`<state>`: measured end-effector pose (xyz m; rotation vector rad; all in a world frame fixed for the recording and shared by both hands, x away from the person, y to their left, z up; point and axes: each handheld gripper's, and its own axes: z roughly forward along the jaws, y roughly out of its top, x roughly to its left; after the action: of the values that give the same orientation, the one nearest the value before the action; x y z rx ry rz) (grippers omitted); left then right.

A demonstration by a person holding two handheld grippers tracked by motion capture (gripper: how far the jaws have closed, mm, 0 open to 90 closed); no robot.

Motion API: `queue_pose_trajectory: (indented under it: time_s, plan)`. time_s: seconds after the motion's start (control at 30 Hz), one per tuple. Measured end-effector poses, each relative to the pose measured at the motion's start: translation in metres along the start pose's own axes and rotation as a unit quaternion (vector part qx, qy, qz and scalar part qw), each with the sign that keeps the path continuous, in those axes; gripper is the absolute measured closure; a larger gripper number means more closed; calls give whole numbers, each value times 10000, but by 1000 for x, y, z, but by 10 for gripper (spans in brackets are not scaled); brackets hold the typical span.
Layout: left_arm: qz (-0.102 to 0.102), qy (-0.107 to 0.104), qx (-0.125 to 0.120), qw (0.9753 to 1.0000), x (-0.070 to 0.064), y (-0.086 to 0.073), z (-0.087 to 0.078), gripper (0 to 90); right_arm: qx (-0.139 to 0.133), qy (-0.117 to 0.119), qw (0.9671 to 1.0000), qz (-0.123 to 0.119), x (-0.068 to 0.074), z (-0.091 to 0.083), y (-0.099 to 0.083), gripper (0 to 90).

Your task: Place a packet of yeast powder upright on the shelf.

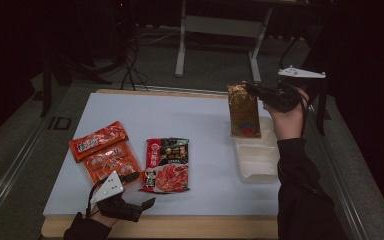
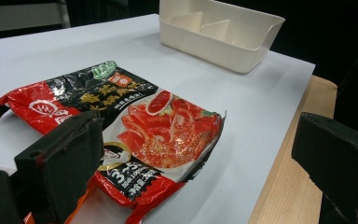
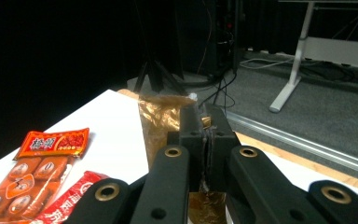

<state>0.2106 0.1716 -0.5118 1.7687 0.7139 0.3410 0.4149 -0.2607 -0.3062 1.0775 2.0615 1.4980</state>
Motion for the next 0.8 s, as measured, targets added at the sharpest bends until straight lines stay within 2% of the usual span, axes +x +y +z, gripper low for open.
queue_pose_trajectory:
  time_s: [0.17,0.23,0.53,0.57,0.77,0.8]
  plan:
    - [1,-5,-5,10000,0,0,0,27,-25,-91,9999,49,-19,1,-1,885]
    - [8,-16,-6,10000,0,0,0,27,-29,-96,9999,105,-23,1,-1,885]
    - [12,-26,17,10000,0,0,0,27,23,-130,9999,36,-46,16,-8,883]
    - [0,-22,11,10000,0,0,0,27,7,-158,9998,101,-52,19,-10,883]
    - [-16,-29,20,10000,0,-1,0,27,-66,-250,9994,212,-68,27,-17,882]
    - [-16,-29,26,10000,0,-1,0,27,-113,-272,9994,159,-71,28,-18,882]
